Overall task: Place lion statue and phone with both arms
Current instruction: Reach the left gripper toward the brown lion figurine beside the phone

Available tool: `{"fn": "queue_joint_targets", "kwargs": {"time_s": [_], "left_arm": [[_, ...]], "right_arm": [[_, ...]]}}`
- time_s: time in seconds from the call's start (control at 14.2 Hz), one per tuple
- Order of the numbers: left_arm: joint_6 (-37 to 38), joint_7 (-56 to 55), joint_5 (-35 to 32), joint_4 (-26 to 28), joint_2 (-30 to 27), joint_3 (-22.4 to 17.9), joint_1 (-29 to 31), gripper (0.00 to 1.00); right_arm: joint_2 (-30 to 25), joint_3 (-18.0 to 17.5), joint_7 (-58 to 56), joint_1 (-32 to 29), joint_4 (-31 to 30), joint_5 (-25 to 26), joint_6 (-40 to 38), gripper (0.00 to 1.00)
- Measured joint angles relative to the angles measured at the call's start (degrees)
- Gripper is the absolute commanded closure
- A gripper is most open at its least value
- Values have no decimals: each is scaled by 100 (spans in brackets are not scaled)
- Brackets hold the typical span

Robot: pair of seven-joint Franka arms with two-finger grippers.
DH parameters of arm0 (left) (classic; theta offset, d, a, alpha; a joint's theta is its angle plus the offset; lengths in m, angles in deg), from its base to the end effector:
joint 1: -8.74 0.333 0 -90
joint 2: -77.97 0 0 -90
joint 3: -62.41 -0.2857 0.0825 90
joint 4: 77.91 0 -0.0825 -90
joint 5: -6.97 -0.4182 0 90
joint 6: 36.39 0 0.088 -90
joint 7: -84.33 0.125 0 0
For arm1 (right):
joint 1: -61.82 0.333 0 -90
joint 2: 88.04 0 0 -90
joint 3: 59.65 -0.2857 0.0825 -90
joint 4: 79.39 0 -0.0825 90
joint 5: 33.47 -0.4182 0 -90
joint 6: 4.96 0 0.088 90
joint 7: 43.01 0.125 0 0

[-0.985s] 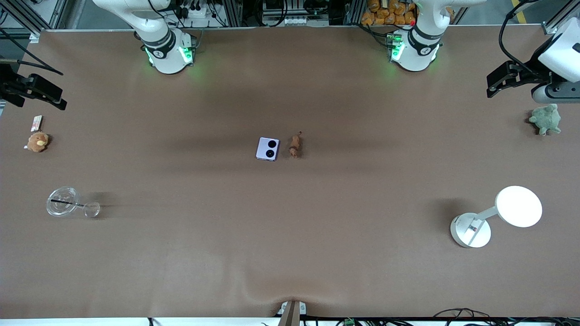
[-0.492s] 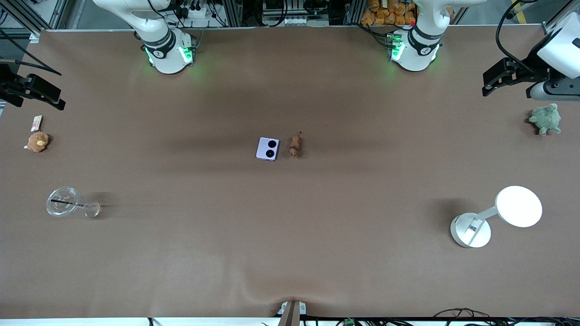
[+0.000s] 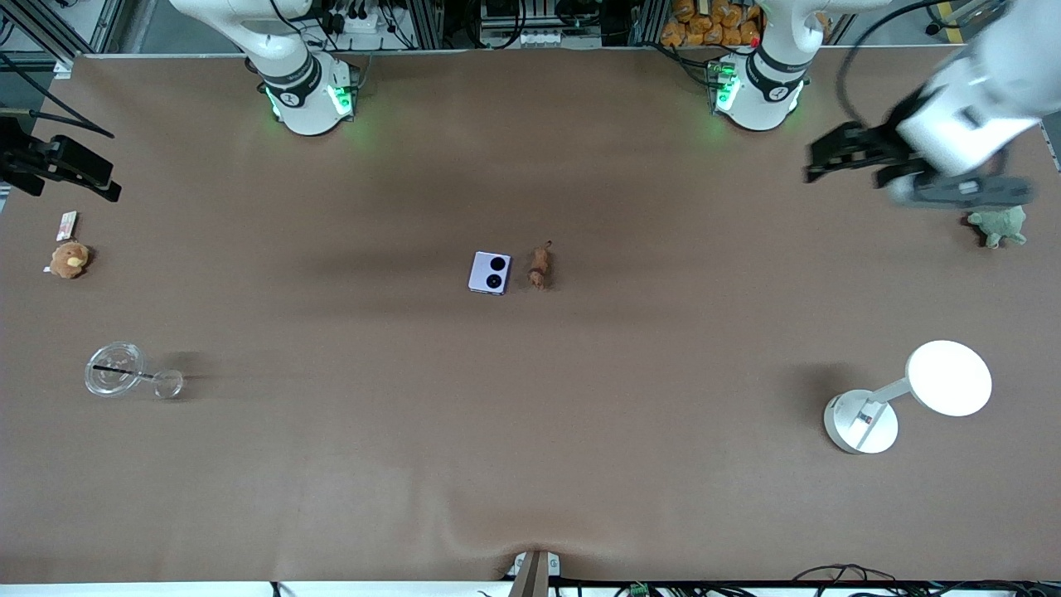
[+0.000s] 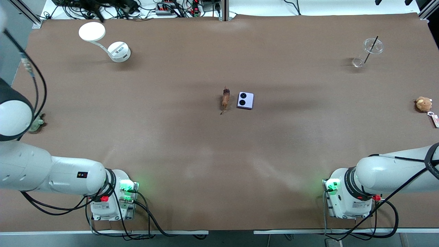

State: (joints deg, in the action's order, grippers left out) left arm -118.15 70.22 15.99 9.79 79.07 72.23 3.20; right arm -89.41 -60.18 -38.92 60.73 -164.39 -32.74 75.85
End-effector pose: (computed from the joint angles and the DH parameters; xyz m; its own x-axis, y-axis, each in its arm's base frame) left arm 0.5502 -0.1725 0.5754 0.9868 -0.0445 -0.1558 -0.0248 -0.9917 0.1258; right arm 0.5638 -0.0072 0.6198 0.9954 -0.0831 -0.0481 -0.0824 -0.9965 0.0164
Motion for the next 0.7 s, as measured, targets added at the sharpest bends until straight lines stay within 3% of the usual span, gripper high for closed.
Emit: {"fn": "queue_joint_targets", "kwargs": {"time_s": [0.21,0.7], "left_arm": [[-313,-496,1,10,456,499,-375,0],[-1540,-1549,-413,89,1837,558,-1787,0]], "right_arm": [[3,3,0,-1,-1,-47,-5,0],[7,1,0,-2,-8,-87,-176,0]]}}
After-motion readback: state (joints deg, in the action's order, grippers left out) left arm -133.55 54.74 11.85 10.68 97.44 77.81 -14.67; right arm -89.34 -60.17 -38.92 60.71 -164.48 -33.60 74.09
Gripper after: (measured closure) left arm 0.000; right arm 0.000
